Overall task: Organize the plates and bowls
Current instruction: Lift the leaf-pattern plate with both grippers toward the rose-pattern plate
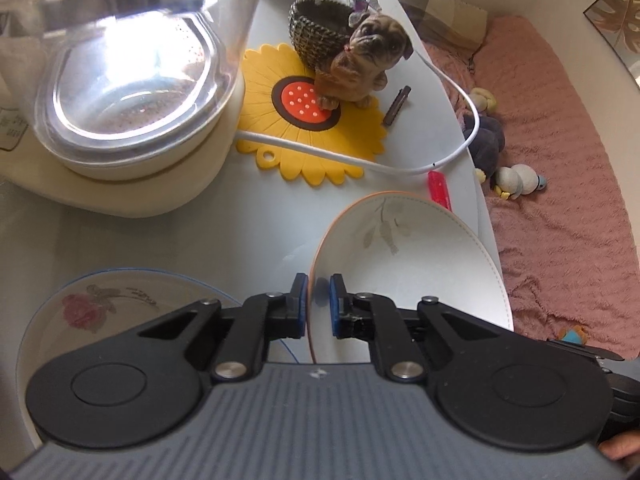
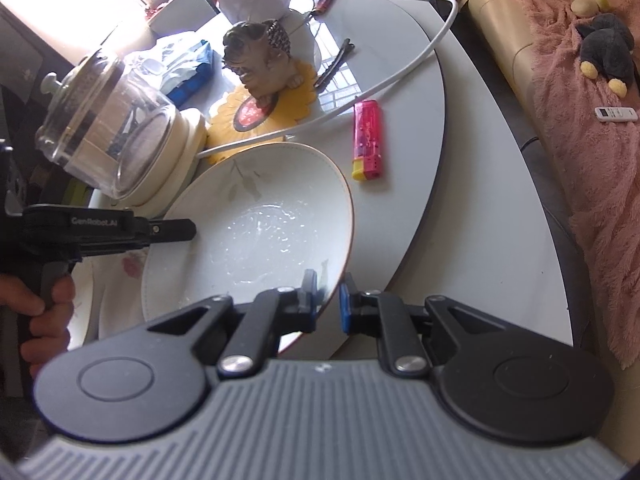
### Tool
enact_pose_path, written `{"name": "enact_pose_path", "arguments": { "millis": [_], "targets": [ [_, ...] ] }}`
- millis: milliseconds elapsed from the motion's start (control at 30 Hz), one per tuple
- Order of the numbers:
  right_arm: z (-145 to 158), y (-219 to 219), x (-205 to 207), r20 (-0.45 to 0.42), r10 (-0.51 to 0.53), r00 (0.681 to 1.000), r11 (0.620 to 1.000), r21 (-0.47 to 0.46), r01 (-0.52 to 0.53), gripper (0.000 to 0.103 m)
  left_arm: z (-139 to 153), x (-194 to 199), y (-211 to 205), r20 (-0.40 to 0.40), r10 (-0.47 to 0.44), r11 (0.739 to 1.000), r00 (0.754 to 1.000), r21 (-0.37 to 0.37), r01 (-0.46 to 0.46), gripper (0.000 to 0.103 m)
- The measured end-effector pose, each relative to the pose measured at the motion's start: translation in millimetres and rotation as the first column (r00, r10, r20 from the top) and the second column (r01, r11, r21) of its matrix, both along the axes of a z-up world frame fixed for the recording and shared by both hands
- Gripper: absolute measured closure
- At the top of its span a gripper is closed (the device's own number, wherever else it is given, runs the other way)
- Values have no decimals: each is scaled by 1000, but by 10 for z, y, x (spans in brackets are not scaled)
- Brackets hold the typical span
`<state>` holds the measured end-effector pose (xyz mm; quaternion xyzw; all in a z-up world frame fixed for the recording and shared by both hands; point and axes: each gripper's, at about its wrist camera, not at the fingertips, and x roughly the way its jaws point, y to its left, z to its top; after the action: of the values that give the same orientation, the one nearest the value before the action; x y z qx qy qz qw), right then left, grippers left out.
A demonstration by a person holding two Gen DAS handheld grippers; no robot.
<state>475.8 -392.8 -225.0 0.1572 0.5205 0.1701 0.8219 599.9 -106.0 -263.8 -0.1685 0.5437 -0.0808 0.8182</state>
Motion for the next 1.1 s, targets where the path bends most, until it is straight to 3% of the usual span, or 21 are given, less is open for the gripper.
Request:
{"name": "enact_pose_path", "arguments": {
  "millis": [267, 700, 900, 1100],
  "targets": [
    [256, 168, -54, 25, 36, 999, 999, 38, -36, 89, 343, -270, 282, 58, 32, 999, 998, -14, -31, 91],
    [760, 884, -239, 136, 101, 985, 992, 58, -110, 89, 922, -877, 1136, 161, 124, 992, 979, -50, -118, 91],
    [834, 1251, -348, 146, 123, 982, 991, 31, -129, 89, 919, -1137, 1493, 157, 162, 986, 974, -73, -152, 91],
    [723, 1540, -420, 111, 159, 981, 987, 17, -162, 89, 687, -1361, 1754, 126, 217, 974, 968, -98, -206, 91]
  ]
}}
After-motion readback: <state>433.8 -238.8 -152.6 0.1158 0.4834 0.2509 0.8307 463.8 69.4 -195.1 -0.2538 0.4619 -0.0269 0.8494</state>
